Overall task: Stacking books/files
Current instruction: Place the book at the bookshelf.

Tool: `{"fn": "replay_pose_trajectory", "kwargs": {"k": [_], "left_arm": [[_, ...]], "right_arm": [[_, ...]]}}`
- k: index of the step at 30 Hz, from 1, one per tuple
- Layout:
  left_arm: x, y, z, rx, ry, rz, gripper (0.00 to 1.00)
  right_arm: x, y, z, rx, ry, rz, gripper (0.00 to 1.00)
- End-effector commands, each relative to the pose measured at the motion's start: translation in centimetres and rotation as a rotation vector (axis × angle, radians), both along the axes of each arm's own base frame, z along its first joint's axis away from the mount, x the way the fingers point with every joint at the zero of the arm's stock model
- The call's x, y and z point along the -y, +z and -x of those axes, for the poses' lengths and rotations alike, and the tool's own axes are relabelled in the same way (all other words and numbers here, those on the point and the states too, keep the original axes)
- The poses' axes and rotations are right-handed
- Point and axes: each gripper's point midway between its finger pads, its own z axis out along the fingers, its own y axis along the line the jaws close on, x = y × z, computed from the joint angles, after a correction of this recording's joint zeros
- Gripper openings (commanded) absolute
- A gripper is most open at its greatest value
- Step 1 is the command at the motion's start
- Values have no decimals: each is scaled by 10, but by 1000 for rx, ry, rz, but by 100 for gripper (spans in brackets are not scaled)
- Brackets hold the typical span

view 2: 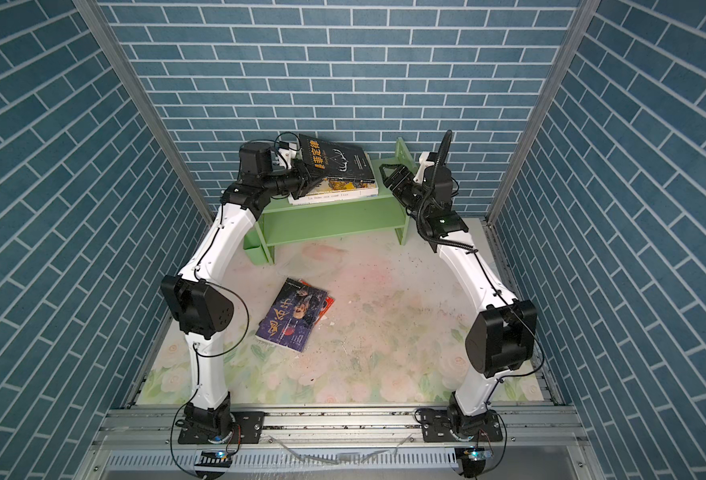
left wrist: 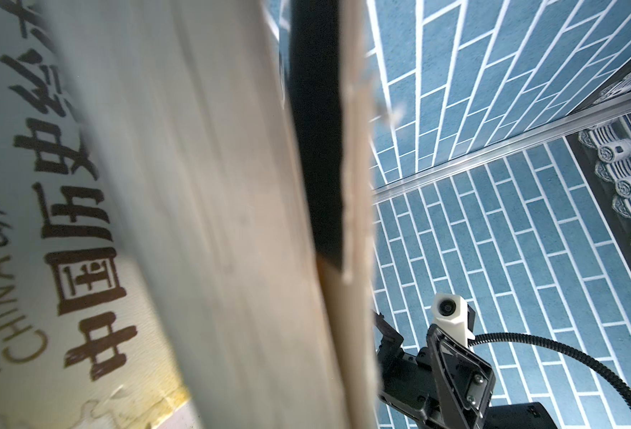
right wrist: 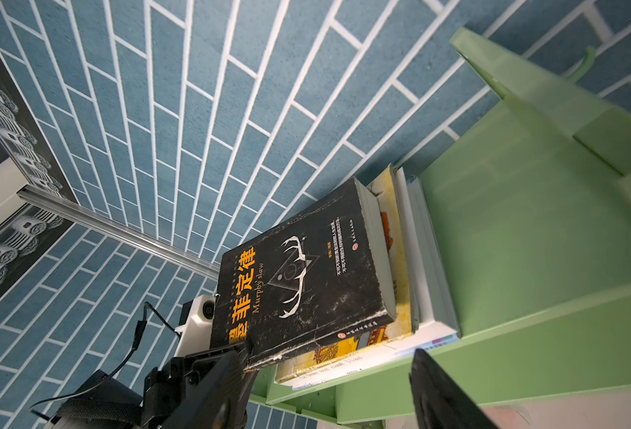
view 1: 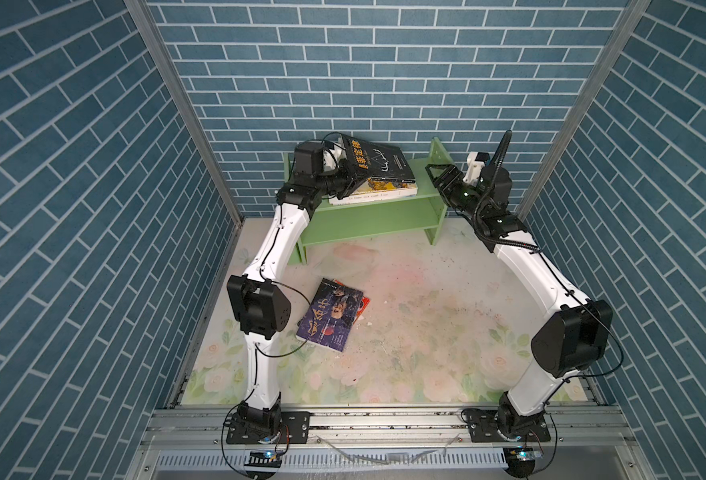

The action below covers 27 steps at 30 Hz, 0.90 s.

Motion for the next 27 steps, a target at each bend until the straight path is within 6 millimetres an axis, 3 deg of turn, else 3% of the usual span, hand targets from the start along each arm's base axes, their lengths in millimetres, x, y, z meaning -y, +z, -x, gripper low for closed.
{"fn": "replay_pose_trajectory", "kwargs": {"k": [1, 27], "left_arm": [[-2, 35, 1, 129, -15, 26, 0], [-4, 12, -1, 43, -30, 11, 0]], "right_arm": [[6, 18, 8, 53, -19, 11, 72], [4, 13, 1, 44, -21, -11, 72]]}}
